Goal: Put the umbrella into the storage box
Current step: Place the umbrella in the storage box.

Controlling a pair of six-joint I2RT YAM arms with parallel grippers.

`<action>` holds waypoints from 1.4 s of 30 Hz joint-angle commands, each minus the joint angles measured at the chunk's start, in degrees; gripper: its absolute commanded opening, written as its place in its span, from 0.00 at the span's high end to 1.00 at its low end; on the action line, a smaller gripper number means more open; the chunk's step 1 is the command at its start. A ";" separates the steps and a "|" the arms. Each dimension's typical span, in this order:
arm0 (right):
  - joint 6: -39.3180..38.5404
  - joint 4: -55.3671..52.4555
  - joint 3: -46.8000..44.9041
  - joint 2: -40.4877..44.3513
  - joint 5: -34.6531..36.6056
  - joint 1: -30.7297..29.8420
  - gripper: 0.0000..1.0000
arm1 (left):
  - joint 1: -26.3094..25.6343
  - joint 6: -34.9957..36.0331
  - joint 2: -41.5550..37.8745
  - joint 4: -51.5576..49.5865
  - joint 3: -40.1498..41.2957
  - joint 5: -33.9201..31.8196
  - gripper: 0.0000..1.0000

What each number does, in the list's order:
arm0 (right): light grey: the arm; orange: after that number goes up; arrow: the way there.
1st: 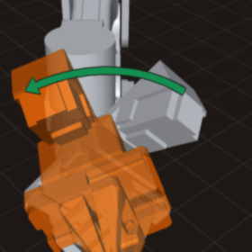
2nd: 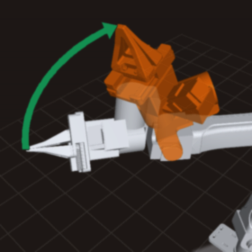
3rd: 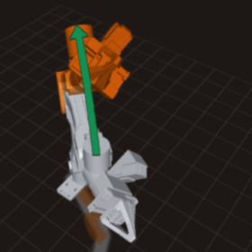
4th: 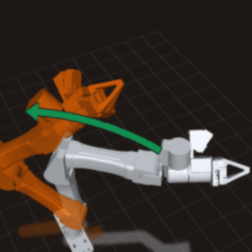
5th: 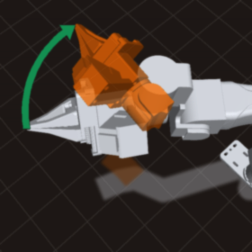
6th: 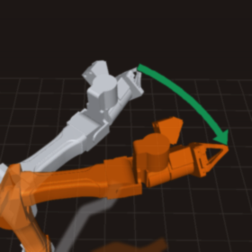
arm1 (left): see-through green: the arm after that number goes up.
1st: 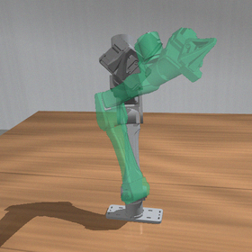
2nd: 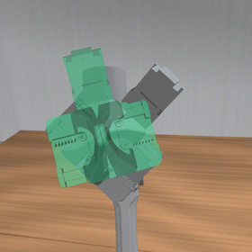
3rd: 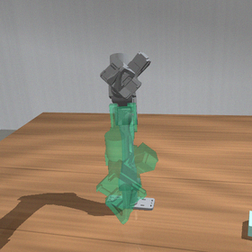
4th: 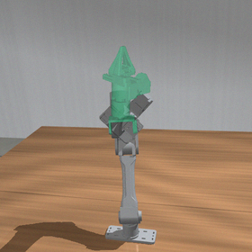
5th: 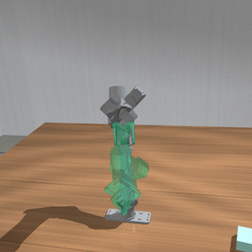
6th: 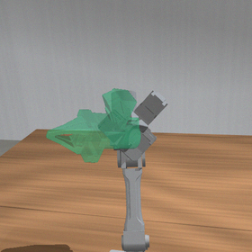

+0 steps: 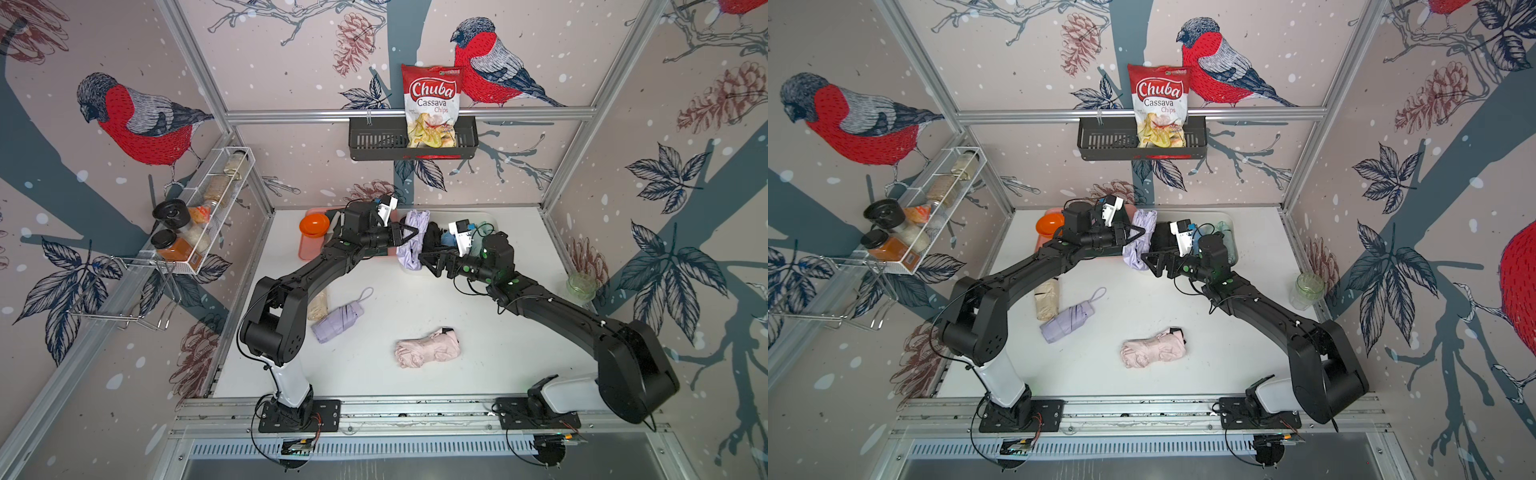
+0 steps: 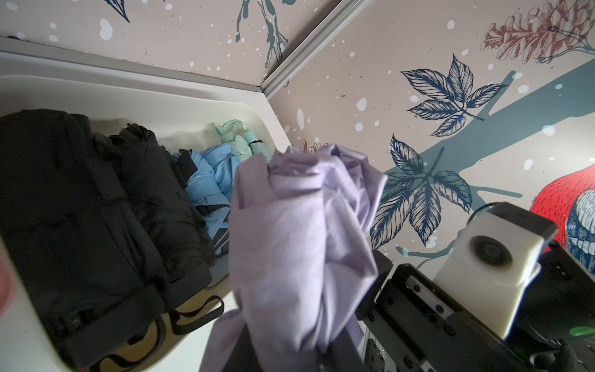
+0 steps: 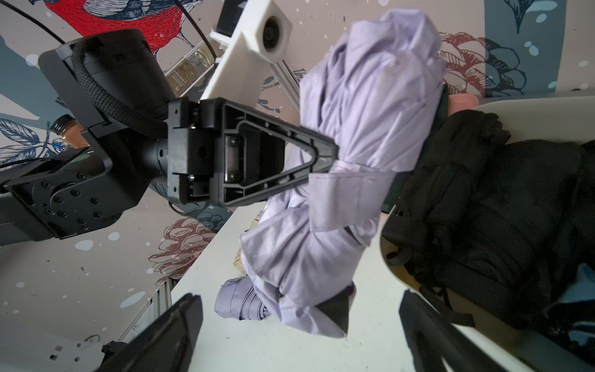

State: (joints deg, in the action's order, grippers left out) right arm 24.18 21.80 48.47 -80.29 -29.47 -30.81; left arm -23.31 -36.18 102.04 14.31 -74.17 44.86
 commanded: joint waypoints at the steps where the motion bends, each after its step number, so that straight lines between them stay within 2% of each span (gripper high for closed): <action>1: -2.62 -0.84 2.09 -1.30 5.00 -0.72 0.00 | -1.11 -2.27 0.70 7.00 -1.43 2.77 0.84; 9: -2.11 -2.90 5.26 -4.68 12.98 -1.89 0.00 | -2.42 -3.99 1.82 8.55 -2.12 2.78 0.83; 15: -1.76 -2.10 6.35 -7.32 13.13 -2.76 0.00 | -2.82 -6.71 2.45 12.22 -1.28 2.33 0.83; 19: -1.83 -1.92 7.23 -8.64 13.26 -3.34 0.06 | -2.96 -8.78 2.83 14.99 -0.57 2.34 0.82; 23: -1.58 -2.07 7.61 -9.27 14.36 -3.38 0.16 | -2.96 -9.82 2.82 15.63 -0.01 1.49 0.77; 25: -1.42 -2.10 7.44 -9.10 15.38 -3.43 0.26 | -2.97 -10.25 2.57 15.71 0.38 0.74 0.71; 27: -1.26 -2.35 7.34 -8.72 16.81 -3.46 0.39 | -2.97 -10.90 2.38 16.04 0.91 -0.17 0.61; 28: -1.18 -2.62 7.34 -8.53 17.52 -3.47 0.42 | -2.94 -11.38 2.21 16.19 1.20 -0.73 0.55; 33: -1.55 -4.84 7.34 -7.39 21.95 -3.38 0.50 | -2.76 -12.57 0.97 16.44 2.52 -3.51 0.16; 34: -1.64 -5.48 7.43 -7.04 23.06 -3.30 0.50 | -2.63 -12.51 0.62 16.22 2.90 -4.38 0.06; 35: -1.68 -6.43 7.64 -6.82 24.10 -3.14 0.50 | -2.45 -12.38 -0.03 15.94 3.21 -5.33 0.01; 42: -1.74 -15.99 11.11 -6.52 30.23 -0.79 0.50 | 0.66 -10.69 -7.17 13.13 9.05 -14.62 0.01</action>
State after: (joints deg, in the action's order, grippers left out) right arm 22.70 8.45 58.11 -87.31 -3.70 -32.10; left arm -23.59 -48.29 97.19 26.39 -66.61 35.64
